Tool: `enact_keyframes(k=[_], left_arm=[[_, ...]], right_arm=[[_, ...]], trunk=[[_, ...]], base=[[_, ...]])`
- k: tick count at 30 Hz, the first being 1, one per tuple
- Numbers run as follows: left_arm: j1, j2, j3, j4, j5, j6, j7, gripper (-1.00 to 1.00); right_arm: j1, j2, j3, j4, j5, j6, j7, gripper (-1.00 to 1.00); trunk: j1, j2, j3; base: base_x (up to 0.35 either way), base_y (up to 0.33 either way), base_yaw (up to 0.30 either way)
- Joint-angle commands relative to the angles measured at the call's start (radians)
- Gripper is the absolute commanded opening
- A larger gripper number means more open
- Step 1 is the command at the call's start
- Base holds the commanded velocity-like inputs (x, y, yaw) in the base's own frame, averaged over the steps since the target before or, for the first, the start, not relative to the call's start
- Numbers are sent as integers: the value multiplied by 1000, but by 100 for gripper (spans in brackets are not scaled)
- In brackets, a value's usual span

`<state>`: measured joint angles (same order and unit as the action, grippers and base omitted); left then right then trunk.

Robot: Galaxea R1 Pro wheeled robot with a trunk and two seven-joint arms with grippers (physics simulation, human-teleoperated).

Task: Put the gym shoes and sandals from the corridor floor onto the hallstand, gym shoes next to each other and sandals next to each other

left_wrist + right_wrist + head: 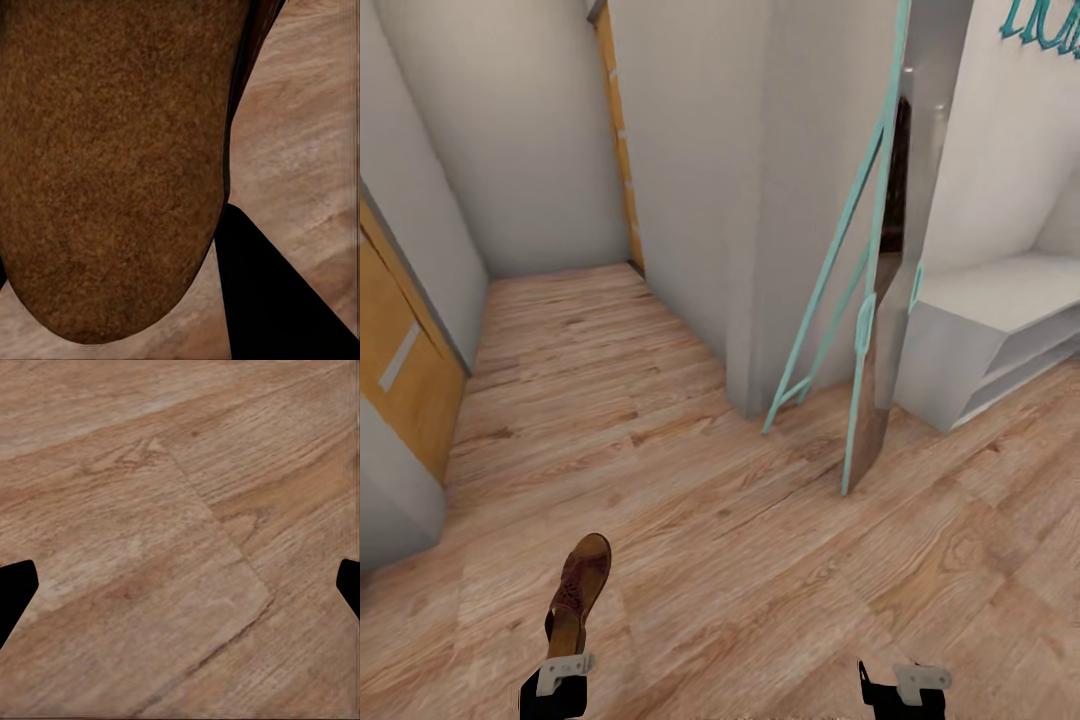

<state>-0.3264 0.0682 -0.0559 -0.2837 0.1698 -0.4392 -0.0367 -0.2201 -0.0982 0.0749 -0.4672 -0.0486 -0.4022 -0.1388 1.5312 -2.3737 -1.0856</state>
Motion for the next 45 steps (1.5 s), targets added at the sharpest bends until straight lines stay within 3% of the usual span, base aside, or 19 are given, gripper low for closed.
enact_keyframes(k=[1,24,45], left_arm=[[0,1,-5,0,7,-2,-3,-100],[0,5,-5,0,9,-3,-3,-100],[0,4,-5,1,10,-3,-5,-100]], right_arm=[[-1,-1,8,1,-5,-3,-7,100],[-1,-1,8,0,-5,-3,-7,100],[-1,-1,7,0,-5,-3,-7,100]], trunk=[[0,0,-2],[0,0,-28],[0,0,-52]], base=[[0,0,-225],[0,16,-225],[43,285,-225]])
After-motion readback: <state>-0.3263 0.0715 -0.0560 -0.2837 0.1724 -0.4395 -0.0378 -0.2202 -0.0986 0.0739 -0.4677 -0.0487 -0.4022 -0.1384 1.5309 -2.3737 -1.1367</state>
